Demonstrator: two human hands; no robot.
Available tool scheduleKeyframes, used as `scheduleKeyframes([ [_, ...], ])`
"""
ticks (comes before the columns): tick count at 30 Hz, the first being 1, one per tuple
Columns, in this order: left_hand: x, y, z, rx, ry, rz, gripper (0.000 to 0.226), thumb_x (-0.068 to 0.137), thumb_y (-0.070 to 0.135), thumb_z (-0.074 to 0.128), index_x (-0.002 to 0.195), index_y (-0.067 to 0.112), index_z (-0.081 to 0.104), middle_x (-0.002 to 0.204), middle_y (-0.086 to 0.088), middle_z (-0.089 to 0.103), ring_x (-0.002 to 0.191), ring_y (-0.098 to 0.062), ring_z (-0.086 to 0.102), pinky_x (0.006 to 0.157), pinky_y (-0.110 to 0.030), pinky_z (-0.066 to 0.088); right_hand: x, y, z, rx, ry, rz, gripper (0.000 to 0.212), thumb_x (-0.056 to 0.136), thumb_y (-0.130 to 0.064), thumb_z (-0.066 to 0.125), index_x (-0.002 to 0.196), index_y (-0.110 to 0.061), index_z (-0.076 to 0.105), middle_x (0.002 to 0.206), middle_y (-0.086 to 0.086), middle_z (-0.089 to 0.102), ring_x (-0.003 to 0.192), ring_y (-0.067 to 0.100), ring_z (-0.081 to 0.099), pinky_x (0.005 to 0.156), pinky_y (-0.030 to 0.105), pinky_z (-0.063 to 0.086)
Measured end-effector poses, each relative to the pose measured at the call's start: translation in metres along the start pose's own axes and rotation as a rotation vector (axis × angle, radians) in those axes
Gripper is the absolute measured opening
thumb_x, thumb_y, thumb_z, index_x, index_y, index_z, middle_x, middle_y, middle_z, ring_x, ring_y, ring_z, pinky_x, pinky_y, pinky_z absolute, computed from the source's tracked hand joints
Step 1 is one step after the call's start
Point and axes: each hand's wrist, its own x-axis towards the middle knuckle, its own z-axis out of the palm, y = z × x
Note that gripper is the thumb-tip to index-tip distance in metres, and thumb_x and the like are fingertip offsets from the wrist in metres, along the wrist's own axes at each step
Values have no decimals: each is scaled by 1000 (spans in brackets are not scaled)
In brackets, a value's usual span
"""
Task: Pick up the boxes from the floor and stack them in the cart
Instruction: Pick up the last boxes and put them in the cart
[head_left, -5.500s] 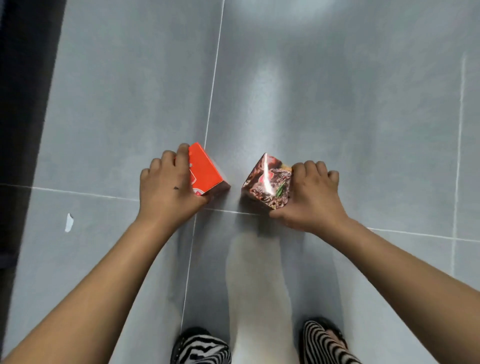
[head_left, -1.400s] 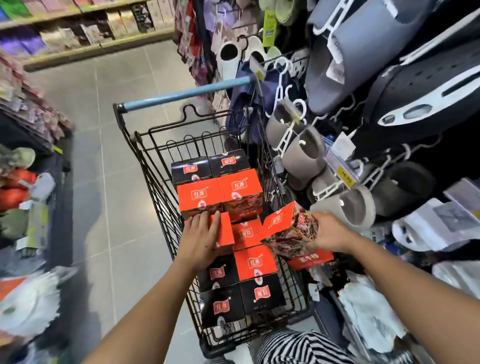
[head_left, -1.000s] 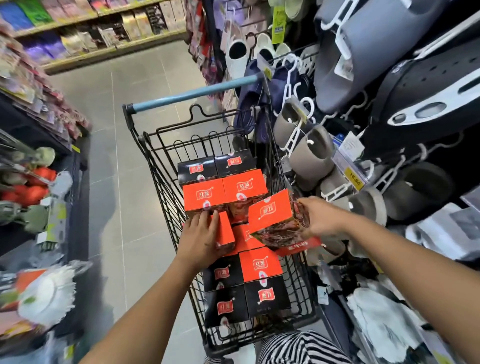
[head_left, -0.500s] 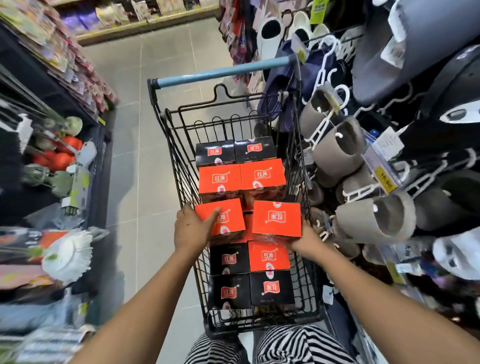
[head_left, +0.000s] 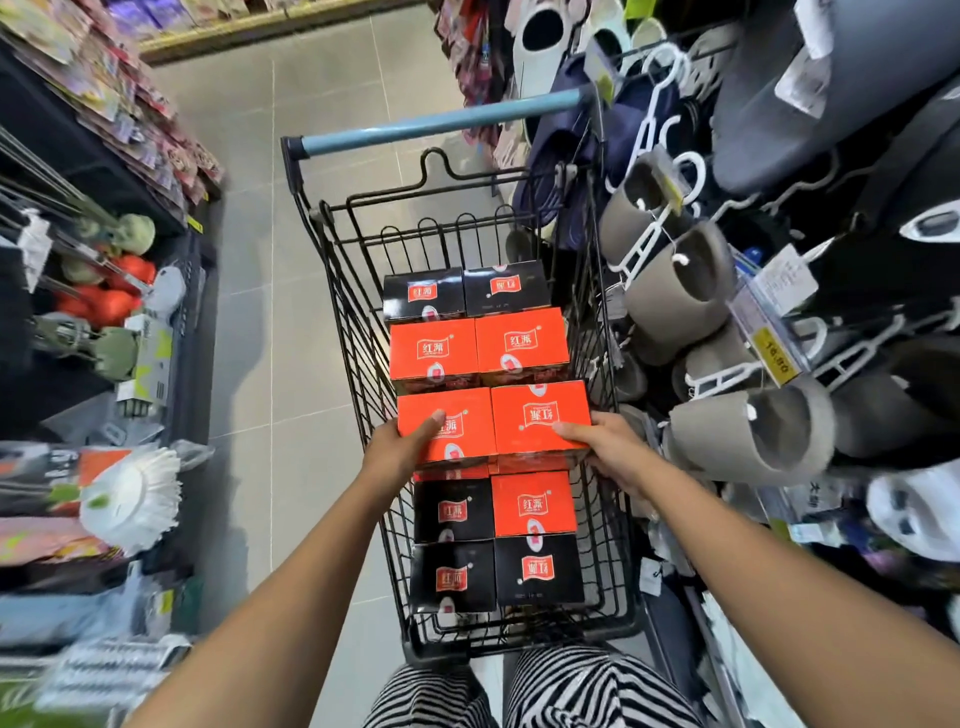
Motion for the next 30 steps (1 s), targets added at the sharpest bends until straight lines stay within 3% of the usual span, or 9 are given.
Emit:
scheduleKeyframes([
  [4,4,2,-6,28,-11,-5,48,87,43,64,117,5,61,92,-3,67,72,-11,63,95,-49,47,5,-3,5,-26,-8,1,25,82,-31,72,104,-22,64,112,2,70,107,22,65,104,46,44],
  [6,7,1,-9,52,-11,9,50,86,47,64,116,8,62,96,-4,70,73,-15,63,93,-47,49,7,-2,7,-15,8,6,23,81,-31,73,102,-24,65,111,1,71,107,22,65,105,47,44],
  [9,10,0,-11,87,-15,18,53,83,54,64,115,11,63,104,-6,72,92,-28,68,81,-36,50,5,-4,8,-39,16,20,22,83,-34,71,101,-25,64,112,0,70,108,20,64,106,46,43],
  [19,8,2,-13,118,-92,22,50,88,48,61,120,10,59,109,-8,67,89,-22,62,79,-34,48,-11,-15,17,-148,78,56,22,86,-39,65,104,-28,58,113,-5,66,108,17,59,100,35,41],
  [23,12,1,-15,93,-91,-29,53,85,50,64,120,11,61,111,-8,69,99,-28,64,86,-38,48,-16,-20,27,-155,226,53,36,87,-31,67,118,-12,61,111,-2,64,98,17,58,88,27,39],
  [30,11,5,-24,82,-94,-31,64,72,61,71,112,11,63,113,-11,68,102,-31,65,98,-45,49,-10,-25,52,-421,563,138,45,83,-40,68,114,-7,62,113,11,67,103,29,62,88,34,48],
])
